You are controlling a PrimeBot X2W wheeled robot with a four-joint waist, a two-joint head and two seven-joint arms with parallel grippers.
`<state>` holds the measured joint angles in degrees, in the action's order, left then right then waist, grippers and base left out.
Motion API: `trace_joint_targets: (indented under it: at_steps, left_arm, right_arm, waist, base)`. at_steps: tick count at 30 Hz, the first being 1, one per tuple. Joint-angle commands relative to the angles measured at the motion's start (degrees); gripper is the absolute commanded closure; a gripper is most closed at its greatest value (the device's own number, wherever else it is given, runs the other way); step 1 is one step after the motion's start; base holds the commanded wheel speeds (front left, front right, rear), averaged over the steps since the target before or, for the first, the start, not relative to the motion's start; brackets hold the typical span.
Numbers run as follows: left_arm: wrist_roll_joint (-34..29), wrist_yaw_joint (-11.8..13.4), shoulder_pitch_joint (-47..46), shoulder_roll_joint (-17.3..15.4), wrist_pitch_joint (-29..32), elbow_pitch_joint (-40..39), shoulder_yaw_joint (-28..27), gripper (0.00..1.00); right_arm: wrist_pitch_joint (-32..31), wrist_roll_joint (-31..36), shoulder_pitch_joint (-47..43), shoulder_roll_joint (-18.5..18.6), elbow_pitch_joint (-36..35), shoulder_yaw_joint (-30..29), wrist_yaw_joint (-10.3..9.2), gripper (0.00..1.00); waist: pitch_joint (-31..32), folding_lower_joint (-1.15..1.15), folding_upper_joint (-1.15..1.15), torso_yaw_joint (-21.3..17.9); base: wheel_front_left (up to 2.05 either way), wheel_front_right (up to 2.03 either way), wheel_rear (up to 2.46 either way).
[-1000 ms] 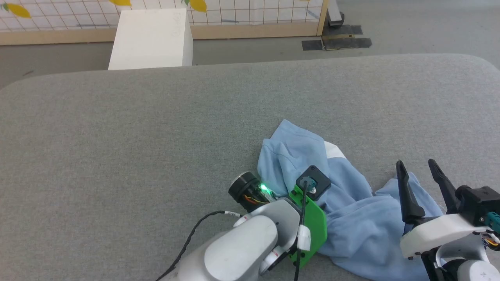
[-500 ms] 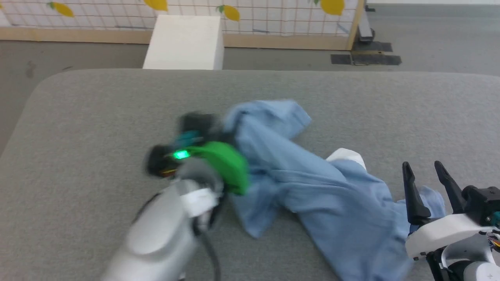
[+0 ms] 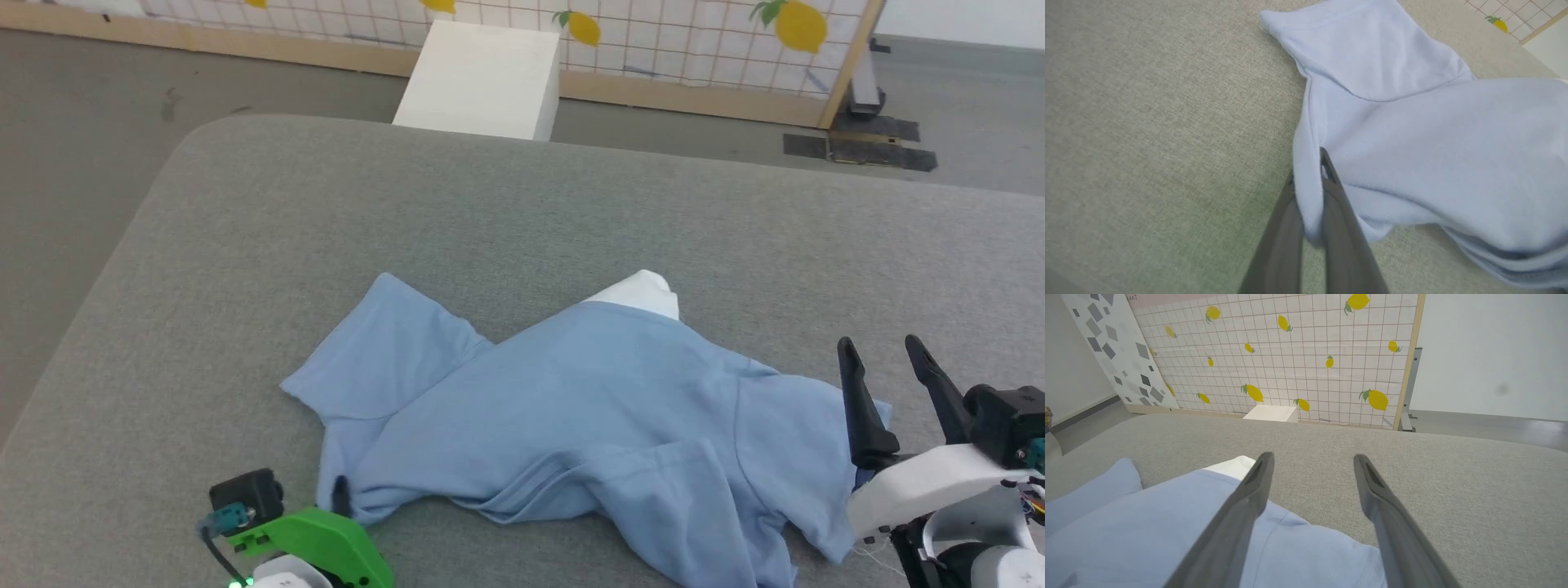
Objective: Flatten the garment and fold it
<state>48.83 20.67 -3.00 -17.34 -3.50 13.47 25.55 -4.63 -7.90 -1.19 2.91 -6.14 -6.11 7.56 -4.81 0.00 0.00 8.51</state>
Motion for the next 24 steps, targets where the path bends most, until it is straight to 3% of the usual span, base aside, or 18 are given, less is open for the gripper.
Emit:
trace_joint_targets:
  at_steps: [1,5,8,12,14,15,16,17,20,24]
  left_arm:
    - [0.3,-0.6,0.5,0.2,0.5,-0.7,0.4,0.00]
    - [-1.4,-1.7,0.0,-1.2,-1.9,-2.4,0.5,0.00]
    - [-6.3,-1.0,-1.4,-5.1,-2.1,-3.8,2.3,0.00]
    - [-8.6,-2.3,-4.8,-9.6,0.1,-8.2,2.8,0.00]
    - [-10.1,-4.2,-7.9,-12.8,1.7,-9.9,3.0,0.00]
    - [-11.0,-7.4,-11.1,-16.0,4.4,-9.8,3.9,0.00]
    - [-10.9,-12.4,-15.8,-19.7,8.4,-8.9,4.6,0.00]
    - [-10.6,-13.9,-17.5,-20.7,9.5,-8.3,4.6,0.00]
    - [-10.0,-16.5,-21.5,-22.1,11.4,-5.6,4.2,0.00]
    - [-8.1,-17.1,-25.0,-21.2,12.2,-1.1,2.7,0.00]
  right_arm:
    - [-0.2,-0.1,0.6,0.0,-0.2,0.0,-0.08,0.00]
    - [-0.3,-0.3,0.6,0.0,0.0,0.4,-0.08,0.00]
    - [-0.2,-0.5,0.6,0.0,-0.1,0.4,-0.08,0.00]
    - [0.1,-0.7,1.0,0.0,-0.4,0.2,-0.08,0.00]
    - [0.3,-1.0,1.6,0.0,-0.6,0.4,-0.08,0.00]
    - [0.5,-1.0,2.5,0.0,-0.8,0.8,-0.08,0.00]
    - [1.2,-1.3,3.8,0.0,-1.3,1.5,-0.08,0.00]
    - [1.5,-1.5,4.2,0.0,-1.5,1.4,-0.08,0.00]
    - [2.2,-2.0,5.2,0.0,-1.6,1.3,-0.08,0.00]
    - [3.2,-2.4,6.4,0.0,-1.0,2.1,-0.08,0.00]
  waist:
    - [-0.4,0.00,0.00,0.9]
    - [-0.6,0.00,0.00,1.0]
    - [-0.8,0.00,0.00,0.2]
    - [-1.7,0.00,0.00,-1.7]
    - [-3.1,0.00,0.00,-3.2]
    - [-4.7,0.00,0.00,-4.8]
    - [-7.4,0.00,0.00,-7.3]
    - [-8.6,0.00,0.00,-8.1]
    - [-11.7,0.00,0.00,-10.0]
    - [-15.4,0.00,0.00,-12.5]
  base:
    - [0.00,0.00,0.00]
    - [0.00,0.00,0.00]
    - [0.00,0.00,0.00]
    - [0.00,0.00,0.00]
    - [0.00,0.00,0.00]
    - [0.00,0.00,0.00]
    - [0.00,0.00,0.00]
    - [0.00,0.00,0.00]
    - [0.00,0.00,0.00]
    - [0.00,0.00,0.00]
